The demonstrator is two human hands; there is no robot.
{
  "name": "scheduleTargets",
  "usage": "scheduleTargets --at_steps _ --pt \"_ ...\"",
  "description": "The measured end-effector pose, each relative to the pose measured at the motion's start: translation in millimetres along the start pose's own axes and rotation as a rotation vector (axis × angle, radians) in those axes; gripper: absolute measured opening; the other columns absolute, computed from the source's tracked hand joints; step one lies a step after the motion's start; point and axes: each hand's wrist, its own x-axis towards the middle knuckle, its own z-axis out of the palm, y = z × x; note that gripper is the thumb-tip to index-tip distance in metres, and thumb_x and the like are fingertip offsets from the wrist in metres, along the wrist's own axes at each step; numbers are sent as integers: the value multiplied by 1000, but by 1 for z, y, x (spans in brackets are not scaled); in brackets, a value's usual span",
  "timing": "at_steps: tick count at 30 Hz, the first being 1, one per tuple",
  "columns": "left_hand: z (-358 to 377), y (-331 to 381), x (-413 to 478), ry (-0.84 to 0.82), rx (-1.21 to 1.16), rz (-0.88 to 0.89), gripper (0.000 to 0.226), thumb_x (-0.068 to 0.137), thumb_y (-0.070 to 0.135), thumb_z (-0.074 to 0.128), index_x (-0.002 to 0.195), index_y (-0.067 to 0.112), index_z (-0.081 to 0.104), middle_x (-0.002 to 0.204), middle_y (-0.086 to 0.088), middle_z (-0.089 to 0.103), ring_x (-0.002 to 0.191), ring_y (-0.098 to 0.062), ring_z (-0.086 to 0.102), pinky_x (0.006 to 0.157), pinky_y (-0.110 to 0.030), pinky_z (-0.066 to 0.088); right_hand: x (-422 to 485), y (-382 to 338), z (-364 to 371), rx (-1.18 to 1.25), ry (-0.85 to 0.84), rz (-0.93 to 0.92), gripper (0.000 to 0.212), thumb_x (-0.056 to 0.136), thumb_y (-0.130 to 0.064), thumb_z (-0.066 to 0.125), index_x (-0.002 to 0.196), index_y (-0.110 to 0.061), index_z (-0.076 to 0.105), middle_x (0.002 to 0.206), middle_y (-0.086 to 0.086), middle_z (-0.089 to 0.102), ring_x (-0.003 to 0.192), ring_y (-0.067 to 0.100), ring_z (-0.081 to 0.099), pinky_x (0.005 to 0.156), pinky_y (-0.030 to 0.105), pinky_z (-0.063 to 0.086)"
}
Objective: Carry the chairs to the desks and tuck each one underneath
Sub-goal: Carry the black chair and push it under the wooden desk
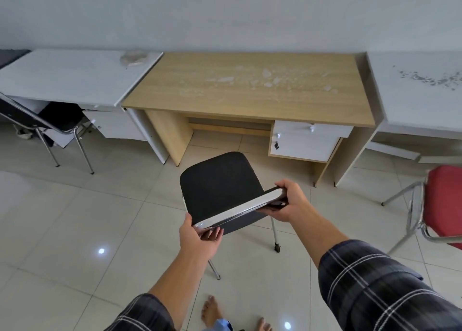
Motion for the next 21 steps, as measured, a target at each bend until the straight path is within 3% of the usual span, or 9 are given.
scheduleTargets --at_steps 3,10,17,21 --pt "5 -1 4 -21 -112 -21 56 94 44 56 130 3 48 132 -24 48 129 -46 43 108 -63 35 6 -2 0 31 40 32 34 90 -35 70 101 -7 52 101 23 63 87 51 59 90 74 49" --pt "15 20 15 -12 -158 40 35 103 31 46 127 7 48 126 -21 54 127 -46 46 111 -65 30 15 -1 13 35 -17 36 25 87 -14 66 108 -6 55 111 23 62 100 51 60 90 73 50" --pt "31 78 33 23 -138 54 54 100 37 49 145 11 33 141 -23 42 135 -49 36 110 -69 26 24 13 55 69 -44 41 39 84 -10 64 121 -4 54 123 27 60 110 52 59 91 73 49" --pt "51 110 50 52 -133 59 50 101 34 49 143 12 35 131 -22 43 132 -47 40 108 -69 29 38 10 85 73 -34 30 43 83 -10 65 124 -5 53 123 27 60 110 52 59 91 72 50"
